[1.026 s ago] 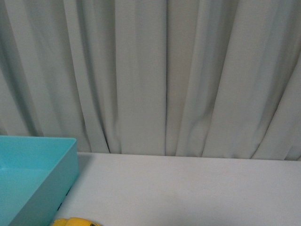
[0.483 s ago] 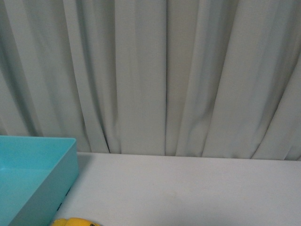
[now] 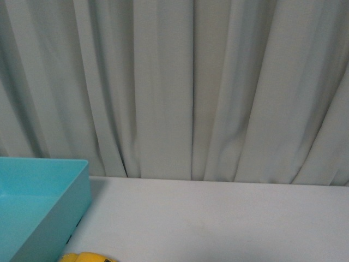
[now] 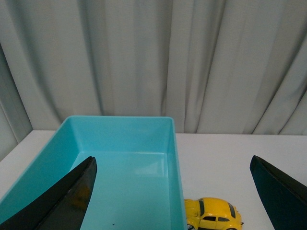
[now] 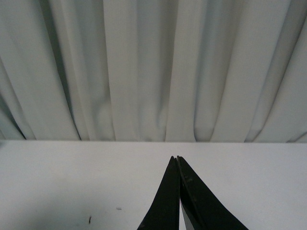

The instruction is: Wind up and store yellow beetle toy

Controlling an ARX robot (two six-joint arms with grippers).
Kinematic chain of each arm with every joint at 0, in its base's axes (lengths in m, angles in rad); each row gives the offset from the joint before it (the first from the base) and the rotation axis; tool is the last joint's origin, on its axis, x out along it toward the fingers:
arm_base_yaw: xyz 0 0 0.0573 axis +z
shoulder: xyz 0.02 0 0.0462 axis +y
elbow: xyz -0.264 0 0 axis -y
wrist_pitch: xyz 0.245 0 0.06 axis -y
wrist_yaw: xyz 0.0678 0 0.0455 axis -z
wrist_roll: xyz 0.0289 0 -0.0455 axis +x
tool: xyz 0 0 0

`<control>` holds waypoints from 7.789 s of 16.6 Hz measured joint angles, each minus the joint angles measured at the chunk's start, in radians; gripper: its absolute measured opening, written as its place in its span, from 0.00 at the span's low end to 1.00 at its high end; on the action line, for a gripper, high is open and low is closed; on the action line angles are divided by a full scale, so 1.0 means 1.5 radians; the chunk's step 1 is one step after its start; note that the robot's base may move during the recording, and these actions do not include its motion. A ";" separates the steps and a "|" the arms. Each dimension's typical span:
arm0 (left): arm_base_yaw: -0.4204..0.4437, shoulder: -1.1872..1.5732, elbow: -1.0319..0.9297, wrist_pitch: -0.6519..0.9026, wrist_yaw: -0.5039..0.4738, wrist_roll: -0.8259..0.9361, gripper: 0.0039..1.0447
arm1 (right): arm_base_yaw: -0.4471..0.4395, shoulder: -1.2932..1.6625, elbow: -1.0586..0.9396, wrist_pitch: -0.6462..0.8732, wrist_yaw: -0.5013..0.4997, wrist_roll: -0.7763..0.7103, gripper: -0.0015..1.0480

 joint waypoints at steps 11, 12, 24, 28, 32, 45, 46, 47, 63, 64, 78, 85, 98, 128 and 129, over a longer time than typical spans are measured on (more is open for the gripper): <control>0.000 0.000 0.000 0.001 0.000 0.000 0.94 | 0.000 -0.001 -0.001 -0.012 0.002 0.000 0.80; 0.000 0.000 0.000 0.001 0.000 0.000 0.94 | 0.000 -0.001 -0.001 -0.012 0.002 0.000 0.88; -0.001 0.283 0.125 0.027 -0.161 -0.208 0.94 | -0.001 -0.001 -0.001 -0.012 0.002 0.000 0.94; 0.073 0.480 0.167 0.194 -0.027 -0.107 0.94 | -0.001 -0.001 -0.001 -0.012 0.002 0.000 0.94; 0.089 0.713 0.331 0.215 0.091 0.062 0.94 | -0.001 -0.001 -0.001 -0.012 0.002 0.000 0.94; -0.157 1.128 0.693 -0.247 0.017 0.857 0.94 | -0.001 -0.001 -0.001 -0.012 0.002 0.000 0.94; -0.171 1.161 0.693 -0.250 -0.013 0.911 0.94 | -0.001 -0.001 -0.001 -0.012 0.002 0.000 0.94; -0.180 1.185 0.693 -0.254 -0.016 0.939 0.94 | -0.001 -0.001 -0.001 -0.012 0.002 0.000 0.94; -0.195 1.329 0.674 -0.192 -0.109 0.836 0.65 | -0.001 -0.001 -0.001 -0.012 0.002 0.000 0.94; -0.197 1.329 0.674 -0.194 -0.107 0.842 0.56 | -0.001 -0.001 -0.001 -0.012 0.002 0.000 0.94; -0.134 1.064 0.764 -0.182 0.314 0.602 0.38 | -0.001 -0.001 -0.001 -0.012 0.002 0.000 0.94; 0.125 1.097 0.727 -0.180 0.097 0.342 0.38 | -0.001 -0.001 -0.001 -0.012 0.002 0.000 0.94; 0.128 1.317 0.663 -0.048 -0.108 0.247 0.37 | -0.001 -0.001 -0.001 -0.012 0.002 0.000 0.94; 0.082 0.519 0.130 0.379 0.083 0.006 0.07 | -0.001 -0.001 -0.001 -0.012 0.002 0.000 0.94; 0.067 0.480 0.102 0.370 0.069 0.002 0.01 | -0.001 -0.001 -0.001 -0.012 0.002 0.000 0.94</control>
